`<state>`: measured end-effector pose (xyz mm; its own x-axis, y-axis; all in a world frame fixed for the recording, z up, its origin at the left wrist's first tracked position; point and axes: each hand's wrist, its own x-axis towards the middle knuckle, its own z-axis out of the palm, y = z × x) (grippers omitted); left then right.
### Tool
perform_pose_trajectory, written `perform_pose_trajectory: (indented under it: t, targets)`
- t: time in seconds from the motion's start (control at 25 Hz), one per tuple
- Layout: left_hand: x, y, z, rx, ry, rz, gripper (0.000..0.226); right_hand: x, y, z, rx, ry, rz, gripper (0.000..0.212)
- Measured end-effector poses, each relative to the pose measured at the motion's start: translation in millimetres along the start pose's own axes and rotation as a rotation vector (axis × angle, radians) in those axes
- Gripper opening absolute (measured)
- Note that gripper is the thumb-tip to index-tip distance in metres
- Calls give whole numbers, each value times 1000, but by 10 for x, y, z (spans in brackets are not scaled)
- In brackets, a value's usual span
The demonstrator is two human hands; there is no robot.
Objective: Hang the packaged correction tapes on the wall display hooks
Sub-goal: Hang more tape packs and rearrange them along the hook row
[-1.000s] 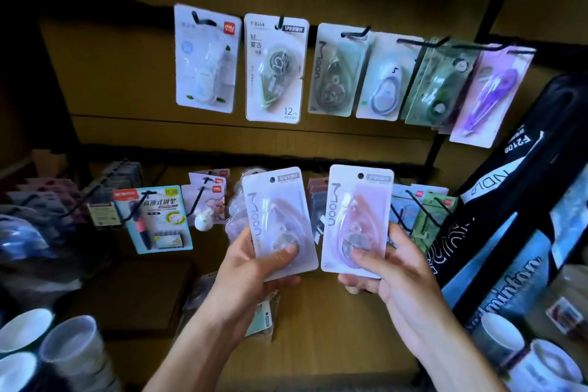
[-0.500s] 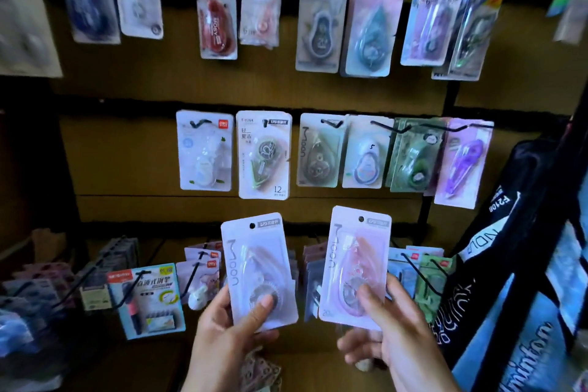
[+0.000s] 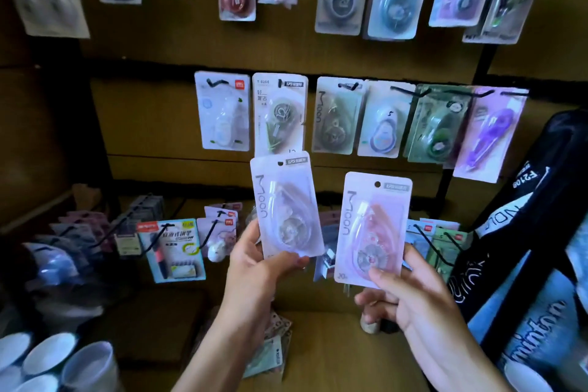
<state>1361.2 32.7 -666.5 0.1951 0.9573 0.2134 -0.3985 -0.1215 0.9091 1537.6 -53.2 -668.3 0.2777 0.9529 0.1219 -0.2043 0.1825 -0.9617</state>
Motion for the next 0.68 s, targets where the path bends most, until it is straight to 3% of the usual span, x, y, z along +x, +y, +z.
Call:
perform_pose_trajectory:
  t: [0.2, 0.32, 0.68]
  targets:
    - [15, -49, 11, -60, 21, -22, 53, 19, 68, -80, -6, -15, 35, 40]
    - [51, -55, 0, -155, 38, -19, 36, 66, 73, -132, 21, 5, 70, 44]
    - [107, -56, -36, -71, 114, 64, 24, 32, 78, -229, 97, 20, 199, 65]
